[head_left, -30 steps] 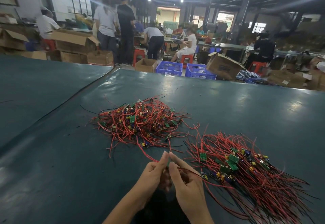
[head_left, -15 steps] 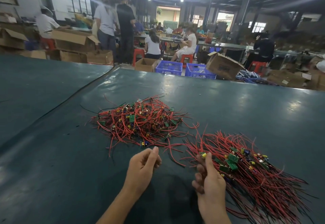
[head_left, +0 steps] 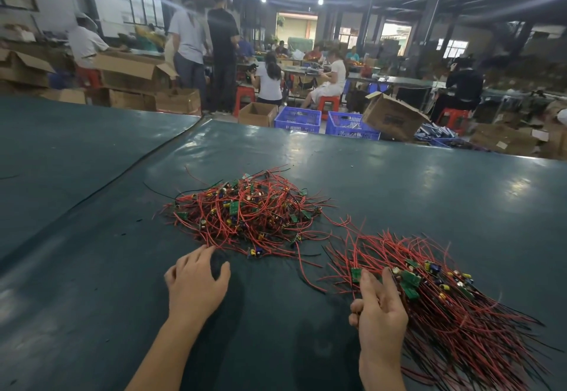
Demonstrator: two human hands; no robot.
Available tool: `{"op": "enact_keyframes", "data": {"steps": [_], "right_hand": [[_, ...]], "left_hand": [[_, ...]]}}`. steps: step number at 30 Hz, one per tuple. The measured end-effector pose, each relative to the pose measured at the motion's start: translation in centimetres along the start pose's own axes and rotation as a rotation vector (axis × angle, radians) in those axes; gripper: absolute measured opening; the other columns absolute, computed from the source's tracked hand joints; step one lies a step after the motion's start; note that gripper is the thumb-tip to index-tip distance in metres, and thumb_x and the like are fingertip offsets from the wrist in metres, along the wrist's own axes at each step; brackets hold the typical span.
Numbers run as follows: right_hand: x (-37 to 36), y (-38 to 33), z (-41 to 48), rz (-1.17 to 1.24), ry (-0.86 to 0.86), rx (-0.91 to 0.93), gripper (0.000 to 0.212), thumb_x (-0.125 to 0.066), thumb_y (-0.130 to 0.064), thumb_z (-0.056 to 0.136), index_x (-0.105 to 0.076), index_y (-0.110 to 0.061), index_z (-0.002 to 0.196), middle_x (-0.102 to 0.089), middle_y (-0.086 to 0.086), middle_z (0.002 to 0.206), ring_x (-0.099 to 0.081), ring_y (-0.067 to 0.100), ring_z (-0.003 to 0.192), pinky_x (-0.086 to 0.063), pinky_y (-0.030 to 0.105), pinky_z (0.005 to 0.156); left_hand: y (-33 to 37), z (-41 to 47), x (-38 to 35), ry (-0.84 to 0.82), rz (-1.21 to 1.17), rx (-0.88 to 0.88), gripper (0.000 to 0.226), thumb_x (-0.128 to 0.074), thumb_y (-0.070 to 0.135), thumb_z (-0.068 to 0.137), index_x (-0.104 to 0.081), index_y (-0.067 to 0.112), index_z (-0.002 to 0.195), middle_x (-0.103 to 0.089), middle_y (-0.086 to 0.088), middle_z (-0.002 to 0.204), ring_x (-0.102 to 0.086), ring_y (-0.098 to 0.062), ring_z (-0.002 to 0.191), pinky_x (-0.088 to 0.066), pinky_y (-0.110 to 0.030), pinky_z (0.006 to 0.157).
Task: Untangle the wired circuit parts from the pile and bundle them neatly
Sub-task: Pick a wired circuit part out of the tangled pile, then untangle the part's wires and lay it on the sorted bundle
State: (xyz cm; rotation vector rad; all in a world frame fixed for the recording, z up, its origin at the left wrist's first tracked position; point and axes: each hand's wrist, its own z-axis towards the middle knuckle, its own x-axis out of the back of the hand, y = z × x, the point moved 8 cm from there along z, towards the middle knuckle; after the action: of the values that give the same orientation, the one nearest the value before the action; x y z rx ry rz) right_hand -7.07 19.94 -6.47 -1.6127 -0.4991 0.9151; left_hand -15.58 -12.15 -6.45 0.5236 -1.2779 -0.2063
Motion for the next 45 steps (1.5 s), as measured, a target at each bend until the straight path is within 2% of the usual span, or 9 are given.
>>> {"op": "enact_keyframes", "data": {"steps": [7,11,13,18,25,28,32,39,45], "right_hand": [[0.4,-0.4,0.1,-0.052,0.019,0.055,0.050,-0.062,-0.020,0.095,-0.047,-0.021,0.143,-0.053,-0.006,0.139,-0.056,0.003,0.056,-0.044,0.016,0.041],[0.7,-0.1,0.4,-0.074,0.036,0.026,0.038,-0.061,-0.023,0.096,-0.058,-0.016,0.133,-0.058,0.016,0.130,-0.057,0.012,0.065,-0.045,0.017,0.041],[0.9,-0.2,0.5,-0.070,0.041,0.028,0.031,-0.060,-0.023,0.097,-0.062,-0.016,0.127,-0.062,0.014,0.118,-0.057,0.010,0.063,-0.045,0.017,0.041],[0.9,-0.5,0.5,-0.052,0.021,0.028,0.032,-0.059,-0.023,0.097,-0.058,-0.023,0.129,-0.065,-0.010,0.119,-0.056,0.004,0.055,-0.044,0.017,0.041],[0.1,-0.4,0.3,-0.082,-0.025,0.012,0.020,-0.062,-0.020,0.095,-0.069,-0.020,0.114,-0.069,-0.009,0.102,-0.061,0.002,0.060,-0.045,0.018,0.041],[-0.8,-0.4,-0.2,-0.106,-0.085,0.004,0.014,-0.062,-0.021,0.095,-0.071,-0.023,0.106,-0.071,-0.007,0.101,-0.061,0.003,0.056,-0.044,0.019,0.040],[-2.8,-0.1,-1.4,-0.170,-0.223,0.014,0.014,-0.061,-0.015,0.095,-0.072,-0.022,0.100,-0.075,-0.003,0.092,-0.061,0.005,0.057,-0.044,0.021,0.043],[-6.4,0.7,-4.0,-0.173,-0.471,-0.008,0.019,-0.054,-0.007,0.096,-0.068,-0.015,0.106,-0.077,-0.003,0.087,-0.072,0.010,0.083,-0.056,0.020,0.073],[-5.8,1.4,-3.3,-0.208,-0.439,-0.005,0.014,-0.059,-0.006,0.094,-0.072,-0.006,0.101,-0.077,0.006,0.085,-0.073,0.018,0.082,-0.059,0.030,0.075]], "left_hand": [[-0.1,0.3,0.5,0.053,-0.023,0.012,0.039,-0.052,0.048,0.092,-0.056,0.031,0.127,-0.053,0.006,0.132,-0.041,-0.021,0.126,-0.026,-0.042,0.106],[0.0,0.3,-0.5,-0.024,0.089,0.001,0.053,-0.044,0.056,0.093,-0.043,0.033,0.141,-0.039,0.006,0.147,-0.029,-0.020,0.135,-0.021,-0.042,0.110],[-0.1,0.3,-0.7,-0.032,0.120,0.006,0.054,-0.041,0.057,0.093,-0.041,0.034,0.142,-0.037,0.006,0.148,-0.028,-0.020,0.136,-0.021,-0.042,0.111],[-0.3,0.2,0.2,0.096,-0.034,0.017,0.018,-0.051,0.042,0.095,-0.064,0.030,0.102,-0.053,0.004,0.123,-0.039,-0.023,0.120,-0.025,-0.042,0.103],[2.9,-1.8,3.8,0.386,-0.349,-0.210,0.011,-0.064,0.021,0.091,-0.068,0.017,0.082,-0.066,0.007,0.083,-0.061,-0.018,0.081,-0.033,-0.035,0.087],[5.1,-3.3,4.0,0.344,-0.525,-0.313,0.024,-0.051,0.035,0.090,-0.064,0.020,0.076,-0.062,0.013,0.072,-0.057,-0.003,0.071,-0.036,-0.030,0.086],[8.5,-5.7,3.4,0.267,-0.619,-0.476,0.026,-0.050,0.033,0.086,-0.063,0.017,0.071,-0.060,0.012,0.068,-0.054,-0.003,0.067,-0.041,-0.029,0.077],[13.0,-9.6,0.6,-0.079,-0.627,-0.792,0.008,-0.060,0.021,0.077,-0.058,0.017,0.071,-0.057,0.010,0.071,-0.051,-0.010,0.066,-0.043,-0.025,0.068],[12.0,-8.5,0.1,-0.154,-0.702,-0.649,0.030,-0.049,0.037,0.089,-0.056,0.017,0.068,-0.053,0.008,0.065,-0.050,-0.011,0.065,-0.042,-0.033,0.063]]}}
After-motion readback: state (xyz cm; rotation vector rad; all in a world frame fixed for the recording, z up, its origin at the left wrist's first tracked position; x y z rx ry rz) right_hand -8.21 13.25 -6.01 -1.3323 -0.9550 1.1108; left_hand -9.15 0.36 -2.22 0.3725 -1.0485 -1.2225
